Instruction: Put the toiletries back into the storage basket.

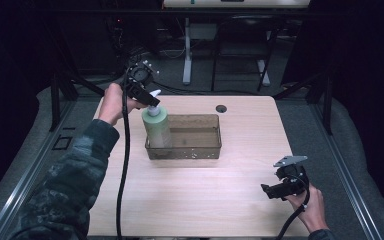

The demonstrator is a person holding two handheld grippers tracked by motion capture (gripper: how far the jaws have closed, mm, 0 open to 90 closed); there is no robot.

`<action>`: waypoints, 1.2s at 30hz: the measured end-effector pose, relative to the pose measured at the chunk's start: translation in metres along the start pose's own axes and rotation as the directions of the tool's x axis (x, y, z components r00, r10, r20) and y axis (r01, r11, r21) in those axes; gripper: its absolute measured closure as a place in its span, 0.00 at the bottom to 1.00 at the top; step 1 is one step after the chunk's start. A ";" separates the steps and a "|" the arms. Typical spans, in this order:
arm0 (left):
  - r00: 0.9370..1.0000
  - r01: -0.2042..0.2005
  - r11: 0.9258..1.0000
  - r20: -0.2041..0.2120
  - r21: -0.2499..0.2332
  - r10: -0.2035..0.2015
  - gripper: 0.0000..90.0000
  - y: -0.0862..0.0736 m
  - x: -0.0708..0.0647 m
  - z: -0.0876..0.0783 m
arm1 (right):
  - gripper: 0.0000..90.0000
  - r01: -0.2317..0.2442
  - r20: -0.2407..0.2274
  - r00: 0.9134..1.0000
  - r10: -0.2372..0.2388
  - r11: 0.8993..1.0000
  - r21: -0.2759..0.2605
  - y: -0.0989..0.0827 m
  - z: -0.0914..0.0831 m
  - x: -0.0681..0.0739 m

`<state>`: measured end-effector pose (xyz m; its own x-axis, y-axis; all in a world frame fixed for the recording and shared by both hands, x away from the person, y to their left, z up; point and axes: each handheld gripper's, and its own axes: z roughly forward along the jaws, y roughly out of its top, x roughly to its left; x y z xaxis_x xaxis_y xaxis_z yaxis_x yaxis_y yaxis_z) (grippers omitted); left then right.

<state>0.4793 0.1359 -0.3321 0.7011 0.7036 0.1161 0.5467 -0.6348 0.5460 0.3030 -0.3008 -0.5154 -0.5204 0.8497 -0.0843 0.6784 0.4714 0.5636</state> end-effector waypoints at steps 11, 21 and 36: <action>1.000 0.001 1.000 0.007 0.017 -0.001 0.70 -0.003 0.000 0.001 | 0.05 0.000 0.000 1.000 0.000 1.000 -0.001 0.000 0.000 0.000; 0.999 -0.018 0.999 0.035 0.052 0.016 0.70 -0.002 -0.003 0.004 | 0.05 -0.003 0.000 1.000 0.003 1.000 -0.004 0.000 -0.001 -0.001; 0.997 0.029 0.999 0.068 0.022 -0.031 0.36 -0.011 -0.004 0.006 | 0.05 -0.003 0.006 1.000 0.003 1.000 -0.011 0.000 -0.003 -0.001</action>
<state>0.4733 0.1384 -0.3429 0.7135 0.6994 0.0422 0.5769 -0.6206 0.5311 0.3022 -0.3021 -0.5133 -0.5155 0.8524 -0.0872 0.6741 0.4663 0.5729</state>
